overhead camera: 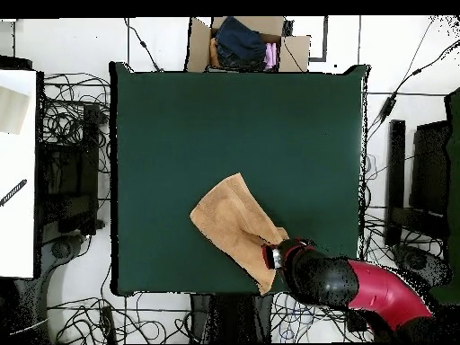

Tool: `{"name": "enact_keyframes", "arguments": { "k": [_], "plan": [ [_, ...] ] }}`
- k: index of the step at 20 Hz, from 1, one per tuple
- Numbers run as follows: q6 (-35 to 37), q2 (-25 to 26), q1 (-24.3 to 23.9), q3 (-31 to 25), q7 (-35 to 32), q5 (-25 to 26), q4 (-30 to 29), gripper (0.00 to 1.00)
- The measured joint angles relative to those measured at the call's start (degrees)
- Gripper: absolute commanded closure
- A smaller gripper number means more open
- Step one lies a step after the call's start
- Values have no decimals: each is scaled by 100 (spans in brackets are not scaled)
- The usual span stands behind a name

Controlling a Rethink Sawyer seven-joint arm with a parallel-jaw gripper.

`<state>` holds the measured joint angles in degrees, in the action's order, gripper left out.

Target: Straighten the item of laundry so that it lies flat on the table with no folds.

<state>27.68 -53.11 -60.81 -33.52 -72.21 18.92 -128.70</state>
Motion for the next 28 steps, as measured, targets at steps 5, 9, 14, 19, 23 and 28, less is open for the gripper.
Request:
{"name": "enact_keyframes", "arguments": {
  "k": [5, 9, 14, 19, 23, 28],
  "plan": [
    [611, 3, 200, 169, 0, 40, 156, 0],
    [1786, -8, 424, 255, 0, 110, 301, 0],
    [2271, -5, 443, 256, 0, 119, 307, 0],
    [2323, -6, 434, 256, 0, 177, 348, 0],
    [2322, 20, 428, 256, 0, 177, 368, 0],
    [2322, 150, 411, 258, 0, 264, 373, 0]
  ]
}}
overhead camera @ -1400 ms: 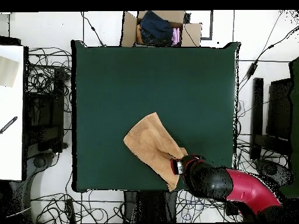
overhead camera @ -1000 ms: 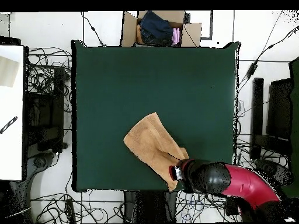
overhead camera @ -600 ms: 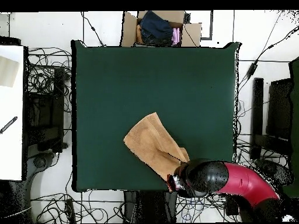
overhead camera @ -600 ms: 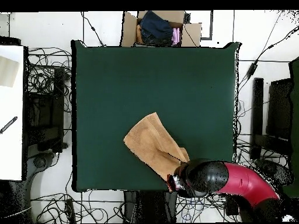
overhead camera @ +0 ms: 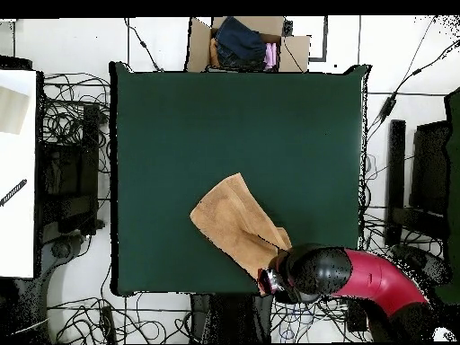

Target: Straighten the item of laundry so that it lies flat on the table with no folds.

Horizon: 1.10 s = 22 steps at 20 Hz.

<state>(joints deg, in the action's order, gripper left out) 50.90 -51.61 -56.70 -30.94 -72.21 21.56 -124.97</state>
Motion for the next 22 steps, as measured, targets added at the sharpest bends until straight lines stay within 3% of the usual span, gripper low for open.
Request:
{"name": "enact_keyframes", "arguments": {
  "k": [22],
  "plan": [
    [-100, 1229, -360, 20, 0, 515, 97, 0]
  ]
}}
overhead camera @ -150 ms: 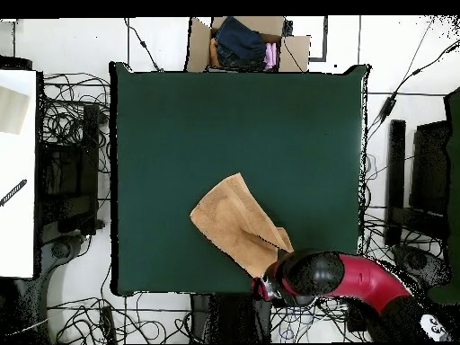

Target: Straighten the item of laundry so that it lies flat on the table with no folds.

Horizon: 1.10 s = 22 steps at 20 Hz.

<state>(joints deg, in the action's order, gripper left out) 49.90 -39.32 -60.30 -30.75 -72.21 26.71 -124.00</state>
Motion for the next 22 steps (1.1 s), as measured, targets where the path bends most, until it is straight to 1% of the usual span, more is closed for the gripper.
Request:
{"name": "enact_keyframes", "arguments": {
  "k": [2, 8, 22],
  "plan": [
    [-7, 209, -74, 0, 0, 71, 68, 0],
    [-8, 548, -192, -1, 0, 109, 239, 0],
    [-8, 1028, -589, 0, 0, 109, 701, 0]
  ]
}}
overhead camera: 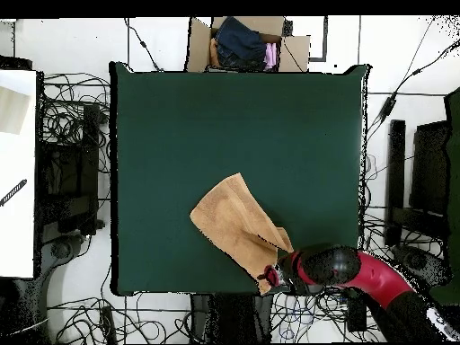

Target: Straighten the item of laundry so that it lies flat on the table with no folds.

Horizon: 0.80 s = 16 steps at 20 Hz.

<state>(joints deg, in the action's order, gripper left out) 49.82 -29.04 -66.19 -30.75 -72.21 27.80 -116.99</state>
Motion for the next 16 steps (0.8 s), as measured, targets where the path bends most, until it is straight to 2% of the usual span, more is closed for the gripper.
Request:
{"name": "enact_keyframes", "arguments": {
  "k": [16],
  "plan": [
    [1, 326, -233, 1, 0, 39, 353, 0]
  ]
}}
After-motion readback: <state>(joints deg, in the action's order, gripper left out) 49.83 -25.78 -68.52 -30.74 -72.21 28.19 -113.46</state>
